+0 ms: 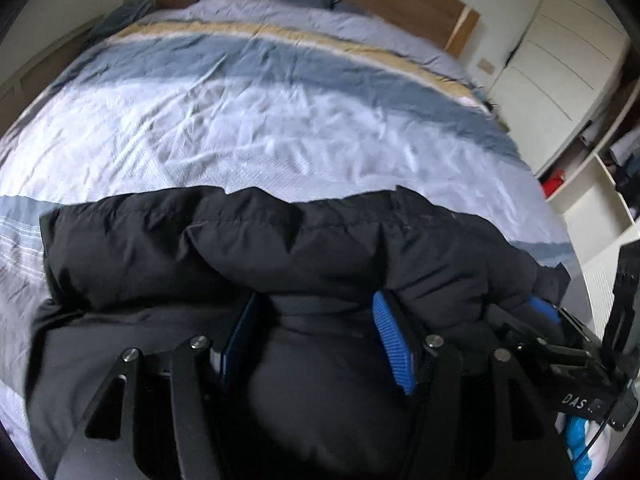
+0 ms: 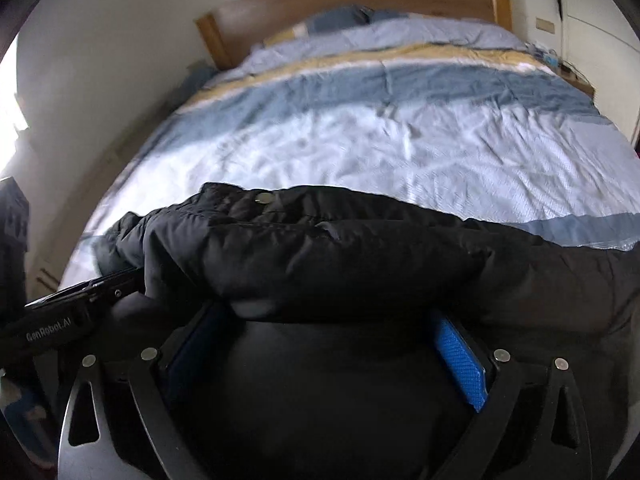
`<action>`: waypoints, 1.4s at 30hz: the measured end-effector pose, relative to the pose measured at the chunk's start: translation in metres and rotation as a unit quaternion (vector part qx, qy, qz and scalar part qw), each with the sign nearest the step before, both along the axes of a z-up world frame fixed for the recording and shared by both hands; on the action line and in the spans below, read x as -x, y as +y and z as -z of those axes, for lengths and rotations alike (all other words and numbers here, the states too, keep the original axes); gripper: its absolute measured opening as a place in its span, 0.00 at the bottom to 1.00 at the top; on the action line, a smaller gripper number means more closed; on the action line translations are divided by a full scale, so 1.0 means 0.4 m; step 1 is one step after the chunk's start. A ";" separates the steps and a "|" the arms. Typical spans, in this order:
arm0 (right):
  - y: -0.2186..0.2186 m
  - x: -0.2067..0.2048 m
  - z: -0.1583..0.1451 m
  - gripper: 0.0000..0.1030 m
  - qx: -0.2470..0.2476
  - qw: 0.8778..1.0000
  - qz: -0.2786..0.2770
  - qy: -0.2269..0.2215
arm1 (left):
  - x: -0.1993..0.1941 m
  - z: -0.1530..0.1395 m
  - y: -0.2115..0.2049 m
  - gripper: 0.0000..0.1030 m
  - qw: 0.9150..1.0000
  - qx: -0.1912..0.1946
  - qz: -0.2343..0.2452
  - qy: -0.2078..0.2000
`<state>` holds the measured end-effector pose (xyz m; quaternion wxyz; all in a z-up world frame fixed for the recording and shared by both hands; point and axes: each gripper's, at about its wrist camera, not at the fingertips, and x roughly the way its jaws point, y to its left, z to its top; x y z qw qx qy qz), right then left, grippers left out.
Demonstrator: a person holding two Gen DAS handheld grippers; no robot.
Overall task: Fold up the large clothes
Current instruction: 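Lower the black jacket onto the duvet with both tools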
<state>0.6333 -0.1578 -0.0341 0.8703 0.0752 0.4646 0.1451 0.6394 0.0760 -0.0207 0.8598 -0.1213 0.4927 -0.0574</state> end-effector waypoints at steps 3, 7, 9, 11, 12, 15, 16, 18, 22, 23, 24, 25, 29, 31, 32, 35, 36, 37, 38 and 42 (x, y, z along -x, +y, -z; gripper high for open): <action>-0.003 -0.083 0.040 0.96 0.000 1.000 0.005 0.018 | -0.073 0.040 0.003 0.56 1.000 -0.002 -0.005 0.019; 0.003 -0.164 0.075 0.98 0.003 0.999 0.005 0.035 | -0.152 0.078 -0.003 0.57 0.999 -0.015 -0.008 0.032; 0.002 -0.189 0.096 0.98 -0.004 0.999 0.006 0.043 | -0.165 0.099 -0.001 0.58 0.999 -0.010 -0.010 0.031; -0.003 -0.191 0.109 0.99 -0.014 0.999 0.006 0.043 | -0.163 0.110 0.007 0.58 1.000 0.003 -0.011 0.028; -0.007 -0.185 0.113 0.99 -0.020 0.999 0.004 0.039 | -0.156 0.111 0.014 0.58 1.000 0.012 -0.009 0.024; -0.037 -0.161 0.108 0.99 -0.044 0.999 -0.009 0.029 | -0.137 0.102 0.048 0.58 0.999 0.040 0.002 0.024; -0.055 -0.153 0.103 0.99 -0.050 0.998 -0.011 0.028 | -0.125 0.097 0.073 0.58 0.999 0.043 0.005 0.025; -0.116 -0.135 0.096 0.98 -0.056 0.998 -0.009 0.025 | -0.101 0.101 0.135 0.58 0.999 0.036 -0.003 0.029; -0.317 -0.077 0.120 0.98 -0.086 0.995 0.041 0.034 | -0.042 0.134 0.297 0.58 0.997 0.052 -0.044 0.046; -0.355 -0.063 0.128 0.98 -0.093 0.994 0.051 0.037 | -0.029 0.145 0.332 0.58 0.996 0.050 -0.057 0.054; -0.393 -0.047 0.138 0.98 -0.087 0.993 0.065 0.040 | -0.019 0.154 0.355 0.58 0.995 0.041 -0.068 0.061; -0.421 -0.035 0.148 0.98 -0.076 0.993 0.074 0.045 | -0.008 0.161 0.376 0.58 0.994 0.028 -0.081 0.068; -0.488 0.022 0.155 0.98 -0.012 0.991 0.120 0.061 | 0.046 0.144 0.425 0.58 0.989 -0.004 -0.127 0.074; -0.506 0.051 0.133 0.98 0.020 0.988 0.142 0.055 | 0.079 0.110 0.427 0.58 0.988 -0.024 -0.139 0.062; -0.509 0.076 0.106 0.98 0.034 0.987 0.151 0.038 | 0.104 0.083 0.423 0.58 0.988 -0.028 -0.143 0.047; -0.504 0.142 0.036 0.98 0.019 0.990 0.142 -0.004 | 0.168 0.019 0.407 0.58 0.991 -0.007 -0.136 0.005; -0.479 0.168 0.008 0.98 0.013 0.992 0.127 -0.020 | 0.196 0.000 0.398 0.58 0.991 0.005 -0.132 -0.011; -0.456 0.182 -0.010 0.98 0.012 0.993 0.114 -0.030 | 0.218 -0.011 0.390 0.58 0.992 0.014 -0.128 -0.019; -0.431 0.201 -0.024 0.98 0.010 0.994 0.100 -0.038 | 0.246 -0.017 0.378 0.58 0.992 0.024 -0.120 -0.029; -0.324 0.262 -0.022 0.98 -0.016 0.998 0.038 -0.047 | 0.306 0.025 0.347 0.58 0.994 0.017 -0.106 -0.028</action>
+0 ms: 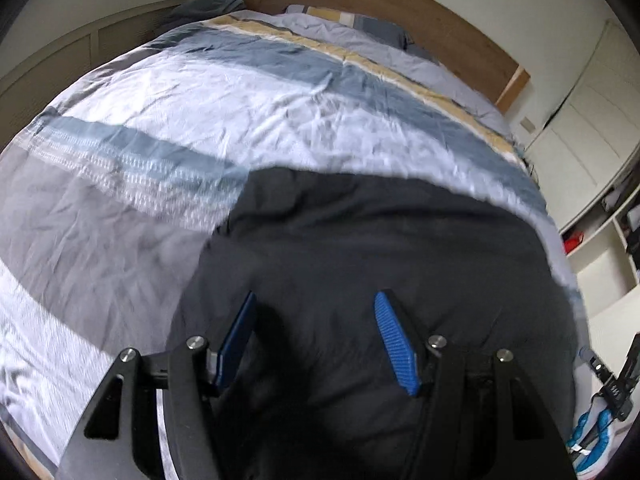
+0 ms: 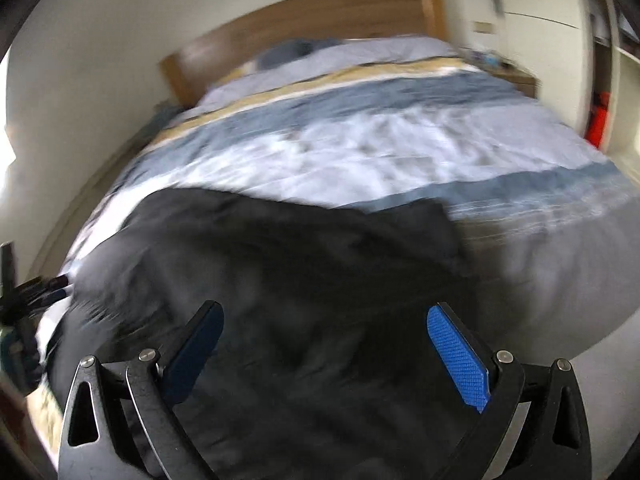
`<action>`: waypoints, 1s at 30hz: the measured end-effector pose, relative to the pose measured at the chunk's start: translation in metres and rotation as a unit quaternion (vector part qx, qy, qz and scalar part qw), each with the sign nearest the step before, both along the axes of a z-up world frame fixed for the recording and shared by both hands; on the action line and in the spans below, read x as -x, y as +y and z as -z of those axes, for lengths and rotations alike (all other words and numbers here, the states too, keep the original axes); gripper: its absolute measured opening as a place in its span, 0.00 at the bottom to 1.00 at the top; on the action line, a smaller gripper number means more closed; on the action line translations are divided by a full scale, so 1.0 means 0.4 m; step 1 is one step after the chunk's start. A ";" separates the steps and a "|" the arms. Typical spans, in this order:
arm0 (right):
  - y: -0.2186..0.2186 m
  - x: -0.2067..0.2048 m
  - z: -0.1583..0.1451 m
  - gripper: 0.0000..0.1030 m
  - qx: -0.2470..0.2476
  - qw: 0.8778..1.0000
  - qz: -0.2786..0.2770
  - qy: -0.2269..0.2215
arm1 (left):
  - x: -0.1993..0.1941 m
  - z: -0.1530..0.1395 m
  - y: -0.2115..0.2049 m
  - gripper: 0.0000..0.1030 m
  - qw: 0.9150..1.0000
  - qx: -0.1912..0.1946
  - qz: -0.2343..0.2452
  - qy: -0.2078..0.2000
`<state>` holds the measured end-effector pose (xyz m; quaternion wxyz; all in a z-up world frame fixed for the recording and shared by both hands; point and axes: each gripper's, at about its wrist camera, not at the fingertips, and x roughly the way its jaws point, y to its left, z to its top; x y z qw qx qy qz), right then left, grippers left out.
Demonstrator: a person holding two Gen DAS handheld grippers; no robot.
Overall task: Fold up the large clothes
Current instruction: 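Lower the black jacket onto the duvet with both tools, then open both tools and pull them back from the jacket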
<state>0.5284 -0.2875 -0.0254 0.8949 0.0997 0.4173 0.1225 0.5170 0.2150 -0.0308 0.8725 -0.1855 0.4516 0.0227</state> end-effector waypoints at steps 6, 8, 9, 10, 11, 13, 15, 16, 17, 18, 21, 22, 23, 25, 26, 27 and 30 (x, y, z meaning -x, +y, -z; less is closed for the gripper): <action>0.032 0.048 0.100 0.98 0.018 0.999 -0.025 0.022 | 0.058 0.107 0.070 0.60 0.999 0.017 -0.036 0.030; 0.001 0.052 0.105 0.98 0.017 0.999 -0.011 0.027 | 0.077 0.127 0.110 0.60 0.997 0.022 -0.056 0.042; -0.015 0.057 0.108 0.98 0.026 0.999 -0.001 0.032 | 0.090 0.134 0.130 0.60 0.996 0.029 -0.066 0.046; -0.029 0.061 0.110 0.98 0.033 0.999 0.007 0.038 | 0.104 0.134 0.142 0.60 0.996 0.032 -0.075 0.048; -0.042 0.066 0.110 0.98 0.043 0.998 0.015 0.044 | 0.121 0.128 0.150 0.60 0.995 0.030 -0.083 0.044; -0.056 0.087 0.095 0.98 0.070 0.996 0.027 0.042 | 0.156 0.099 0.147 0.59 0.995 0.018 -0.090 0.026; -0.058 0.120 0.065 0.98 0.068 0.997 0.031 0.032 | 0.194 0.063 0.125 0.58 0.996 0.017 -0.087 0.001; -0.055 0.138 0.050 0.98 0.057 0.998 0.030 0.025 | 0.209 0.048 0.109 0.58 0.997 0.016 -0.081 -0.011; -0.050 0.155 0.037 0.98 0.049 0.998 0.027 0.018 | 0.218 0.034 0.094 0.58 0.997 0.012 -0.075 -0.019; -0.035 0.178 0.024 0.98 0.043 0.999 0.019 0.010 | 0.232 0.017 0.073 0.58 0.997 0.007 -0.065 -0.032; 0.011 0.224 0.010 0.98 0.030 1.000 -0.008 -0.003 | 0.262 -0.014 0.018 0.58 0.997 0.013 -0.038 -0.064; 0.022 0.236 0.013 0.98 0.024 1.000 -0.015 -0.003 | 0.265 -0.014 -0.004 0.58 0.998 0.014 -0.022 -0.066; 0.032 0.244 0.021 0.98 0.019 1.000 -0.021 0.001 | 0.262 -0.012 -0.018 0.58 0.998 0.010 -0.011 -0.064; 0.036 0.259 0.049 0.98 0.012 1.000 -0.021 0.016 | 0.259 0.009 -0.054 0.58 0.999 -0.009 0.005 -0.050; 0.029 0.264 0.063 0.98 0.008 1.000 -0.019 0.022 | 0.259 0.022 -0.064 0.59 0.999 -0.018 0.009 -0.043; 0.019 0.273 0.072 0.98 0.002 1.000 -0.015 0.024 | 0.261 0.033 -0.069 0.59 0.999 -0.028 0.008 -0.038; -0.011 0.297 0.080 0.98 0.004 0.999 -0.004 0.032 | 0.282 0.031 -0.077 0.59 0.998 -0.037 0.003 -0.042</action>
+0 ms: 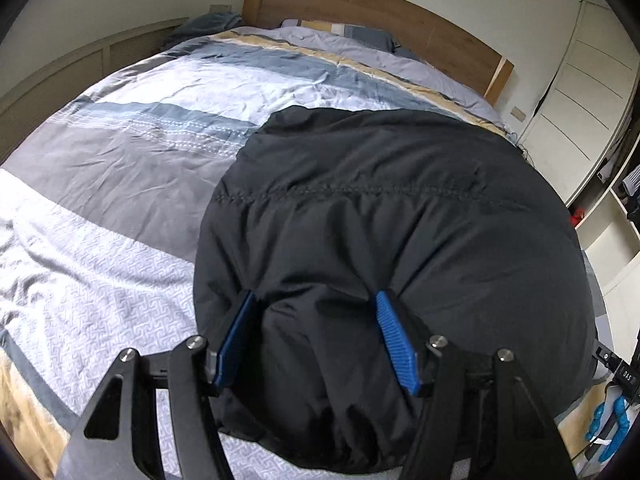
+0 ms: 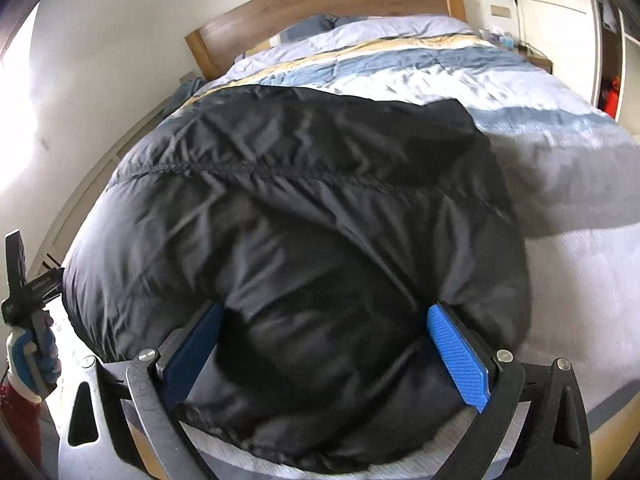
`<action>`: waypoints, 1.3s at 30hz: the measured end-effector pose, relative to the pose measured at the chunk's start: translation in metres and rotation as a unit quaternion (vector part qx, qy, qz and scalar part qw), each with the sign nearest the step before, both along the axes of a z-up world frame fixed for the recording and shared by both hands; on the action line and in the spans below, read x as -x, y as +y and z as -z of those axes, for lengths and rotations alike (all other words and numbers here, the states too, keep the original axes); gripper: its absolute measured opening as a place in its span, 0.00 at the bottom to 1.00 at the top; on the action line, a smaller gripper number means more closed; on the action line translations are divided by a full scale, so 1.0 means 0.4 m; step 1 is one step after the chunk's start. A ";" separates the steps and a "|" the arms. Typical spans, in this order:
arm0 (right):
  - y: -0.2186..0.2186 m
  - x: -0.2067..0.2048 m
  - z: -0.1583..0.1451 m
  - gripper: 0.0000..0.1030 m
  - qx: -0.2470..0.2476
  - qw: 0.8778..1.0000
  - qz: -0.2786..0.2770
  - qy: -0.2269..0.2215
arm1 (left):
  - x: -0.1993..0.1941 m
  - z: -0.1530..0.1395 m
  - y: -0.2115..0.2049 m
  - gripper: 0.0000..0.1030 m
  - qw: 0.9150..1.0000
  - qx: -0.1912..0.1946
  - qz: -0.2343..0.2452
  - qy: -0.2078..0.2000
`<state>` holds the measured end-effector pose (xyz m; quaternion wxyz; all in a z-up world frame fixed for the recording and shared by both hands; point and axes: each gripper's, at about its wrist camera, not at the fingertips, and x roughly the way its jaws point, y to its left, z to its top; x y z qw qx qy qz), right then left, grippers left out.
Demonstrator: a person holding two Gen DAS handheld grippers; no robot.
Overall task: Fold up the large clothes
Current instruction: 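Open both tools and pull them back from the jacket, then grip the folded jacket edge again with both tools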
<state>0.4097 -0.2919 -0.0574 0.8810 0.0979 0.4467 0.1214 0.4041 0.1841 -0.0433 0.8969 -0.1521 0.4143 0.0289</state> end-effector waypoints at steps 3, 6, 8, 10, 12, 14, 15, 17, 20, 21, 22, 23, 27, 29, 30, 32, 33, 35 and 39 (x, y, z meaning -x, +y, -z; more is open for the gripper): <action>-0.025 0.010 0.006 0.98 0.010 1.000 0.011 0.012 | 0.023 -0.009 -0.010 0.58 1.000 -0.013 -0.003 -0.005; -0.041 0.025 0.009 0.98 0.023 0.999 0.026 0.022 | 0.061 -0.024 -0.023 0.58 1.000 -0.023 -0.006 -0.012; -0.049 0.038 0.004 0.97 0.029 0.999 0.035 0.028 | 0.089 -0.038 -0.028 0.58 0.999 -0.027 -0.007 -0.019; -0.054 0.062 -0.006 0.97 0.034 0.998 0.041 0.031 | 0.122 -0.055 -0.032 0.58 0.999 -0.028 -0.009 -0.026; -0.057 0.079 -0.019 0.97 0.033 0.998 0.046 0.029 | 0.154 -0.071 -0.037 0.58 0.999 -0.028 -0.010 -0.033; -0.058 0.106 -0.035 0.97 0.028 0.998 0.051 0.025 | 0.182 -0.083 -0.042 0.58 0.999 -0.031 -0.007 -0.038; -0.058 0.118 -0.042 0.97 0.025 0.998 0.052 0.024 | 0.200 -0.090 -0.046 0.58 0.999 -0.032 -0.005 -0.039; -0.056 0.139 -0.057 0.97 0.023 0.998 0.054 0.021 | 0.224 -0.101 -0.052 0.58 0.998 -0.037 0.000 -0.042; -0.053 0.175 -0.076 0.98 0.021 0.998 0.056 0.018 | 0.267 -0.119 -0.062 0.58 0.998 -0.042 0.004 -0.049; -0.051 0.186 -0.083 0.98 0.021 0.998 0.056 0.016 | 0.281 -0.125 -0.064 0.58 0.998 -0.043 0.004 -0.052; -0.051 0.196 -0.088 0.98 0.021 0.998 0.057 0.015 | 0.295 -0.131 -0.066 0.58 0.998 -0.045 0.004 -0.054; -0.049 0.211 -0.094 0.99 0.020 0.998 0.057 0.014 | 0.308 -0.138 -0.069 0.58 0.997 -0.048 0.003 -0.058; -0.049 0.252 -0.116 1.00 0.019 0.998 0.058 0.009 | 0.356 -0.166 -0.071 0.58 0.996 -0.054 0.002 -0.076; -0.053 0.265 -0.124 1.00 0.017 0.998 0.060 0.007 | 0.373 -0.177 -0.073 0.58 0.995 -0.061 0.003 -0.085; -0.054 0.277 -0.129 1.00 0.016 0.998 0.061 0.005 | 0.384 -0.179 -0.070 0.58 0.994 -0.065 0.006 -0.090; -0.058 0.291 -0.137 1.00 0.015 0.998 0.064 0.002 | 0.388 -0.176 -0.056 0.58 0.995 -0.066 0.009 -0.081; -0.062 0.301 -0.141 1.00 0.015 0.998 0.066 -0.001 | 0.390 -0.167 -0.040 0.58 0.996 -0.059 0.011 -0.066; -0.074 0.315 -0.148 1.00 0.015 0.997 0.072 -0.007 | 0.389 -0.154 -0.006 0.58 0.998 -0.039 0.009 -0.046; -0.119 0.316 -0.144 1.00 -0.008 0.995 0.095 -0.010 | 0.382 -0.137 0.074 0.59 0.999 0.004 -0.009 -0.040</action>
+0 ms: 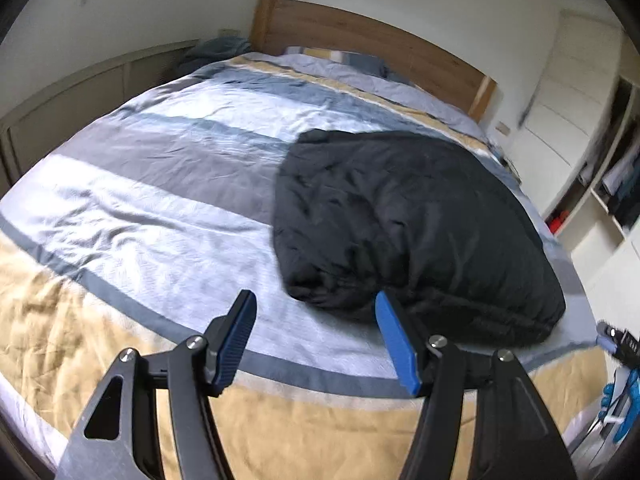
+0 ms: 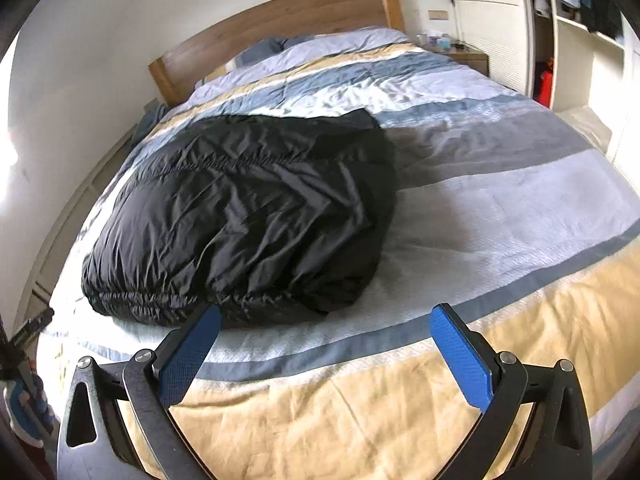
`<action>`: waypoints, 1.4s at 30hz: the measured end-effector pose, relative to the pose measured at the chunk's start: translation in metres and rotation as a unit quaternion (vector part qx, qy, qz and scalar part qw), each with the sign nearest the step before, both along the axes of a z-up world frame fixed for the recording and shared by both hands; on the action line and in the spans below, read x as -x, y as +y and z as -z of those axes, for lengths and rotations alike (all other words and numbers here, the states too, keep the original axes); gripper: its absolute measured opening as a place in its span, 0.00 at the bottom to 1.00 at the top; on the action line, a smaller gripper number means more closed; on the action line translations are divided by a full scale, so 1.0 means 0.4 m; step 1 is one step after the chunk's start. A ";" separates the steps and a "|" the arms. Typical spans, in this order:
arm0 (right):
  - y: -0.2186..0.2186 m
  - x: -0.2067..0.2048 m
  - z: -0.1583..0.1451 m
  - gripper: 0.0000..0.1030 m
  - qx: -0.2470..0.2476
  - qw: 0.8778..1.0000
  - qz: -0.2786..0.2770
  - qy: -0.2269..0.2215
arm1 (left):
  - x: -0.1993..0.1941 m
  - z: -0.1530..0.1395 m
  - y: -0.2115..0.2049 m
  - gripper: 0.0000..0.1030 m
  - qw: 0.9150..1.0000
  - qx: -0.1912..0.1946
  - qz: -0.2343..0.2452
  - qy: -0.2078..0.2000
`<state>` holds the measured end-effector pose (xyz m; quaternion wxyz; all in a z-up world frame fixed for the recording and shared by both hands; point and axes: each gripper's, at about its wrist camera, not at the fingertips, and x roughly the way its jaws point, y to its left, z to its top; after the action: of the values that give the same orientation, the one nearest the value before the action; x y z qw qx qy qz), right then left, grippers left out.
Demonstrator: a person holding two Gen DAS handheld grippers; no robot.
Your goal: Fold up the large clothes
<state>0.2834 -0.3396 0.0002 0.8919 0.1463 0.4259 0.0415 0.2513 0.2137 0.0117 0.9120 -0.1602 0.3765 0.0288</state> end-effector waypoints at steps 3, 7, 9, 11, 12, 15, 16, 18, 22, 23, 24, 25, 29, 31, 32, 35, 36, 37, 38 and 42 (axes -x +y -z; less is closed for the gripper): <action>-0.040 -0.025 0.007 1.00 -0.033 0.999 0.016 -0.003 | -0.033 0.007 0.068 0.59 1.000 0.027 -0.013 0.007; -0.077 -0.098 0.034 1.00 -0.096 0.995 0.022 0.009 | -0.111 0.032 0.148 0.59 0.997 0.074 -0.020 0.023; -0.095 -0.152 0.058 1.00 -0.124 0.992 0.023 0.020 | -0.158 0.051 0.181 0.59 0.994 0.108 -0.016 0.030; -0.107 -0.199 0.081 1.00 -0.143 0.989 0.027 0.030 | -0.208 0.071 0.207 0.59 0.991 0.124 -0.015 0.038; -0.114 -0.225 0.094 1.00 -0.151 0.987 0.029 0.036 | -0.239 0.084 0.220 0.59 0.990 0.134 -0.013 0.042; -0.137 -0.306 0.143 1.00 -0.184 0.981 0.035 0.051 | -0.326 0.127 0.253 0.59 0.983 0.176 -0.005 0.055; -0.141 -0.328 0.159 1.00 -0.192 0.979 0.033 0.057 | -0.351 0.143 0.258 0.59 0.981 0.185 -0.002 0.061; -0.147 -0.374 0.197 1.00 -0.201 0.977 0.029 0.072 | -0.406 0.181 0.274 0.59 0.977 0.199 0.000 0.075; -0.154 -0.445 0.277 1.00 -0.226 0.969 0.016 0.101 | -0.510 0.260 0.294 0.60 0.966 0.242 0.016 0.090; -0.155 -0.458 0.295 1.00 -0.237 0.966 0.012 0.106 | -0.530 0.274 0.297 0.60 0.963 0.253 0.020 0.091; -0.156 -0.475 0.316 1.00 -0.255 0.961 0.004 0.109 | -0.560 0.296 0.300 0.61 0.957 0.273 0.029 0.091; -0.157 -0.486 0.327 1.00 -0.264 0.958 -0.002 0.110 | -0.581 0.310 0.299 0.61 0.952 0.289 0.035 0.089; -0.154 -0.525 0.351 1.00 -0.287 0.951 -0.029 0.110 | -0.659 0.375 0.299 0.68 0.920 0.378 0.061 0.090; -0.141 -0.542 0.355 1.00 -0.288 0.950 -0.051 0.112 | -0.689 0.406 0.287 0.71 0.900 0.417 0.077 0.098; -0.134 -0.547 0.354 1.00 -0.288 0.949 -0.060 0.113 | -0.699 0.413 0.277 0.74 0.894 0.428 0.086 0.098; -0.090 -0.577 0.357 1.00 -0.313 0.937 -0.106 0.116 | -0.729 0.428 0.224 0.79 0.878 0.448 0.135 0.105; -0.066 -0.589 0.359 1.00 -0.317 0.933 -0.122 0.118 | -0.737 0.429 0.202 0.81 0.873 0.450 0.152 0.110; -0.046 -0.601 0.363 1.00 -0.326 0.928 -0.135 0.120 | -0.738 0.429 0.192 0.82 0.872 0.449 0.160 0.112; -0.034 -0.609 0.368 1.00 -0.334 0.924 -0.143 0.120 | -0.740 0.429 0.179 0.83 0.872 0.446 0.166 0.114; -0.016 -0.624 0.386 1.00 -0.353 0.918 -0.140 0.111 | -0.742 0.420 0.127 0.84 0.889 0.407 0.168 0.127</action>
<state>0.5328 -0.3459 -0.1544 0.7143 0.3948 0.4958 0.2969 0.5482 0.2646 -0.1565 0.7024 -0.4470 0.4888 -0.2608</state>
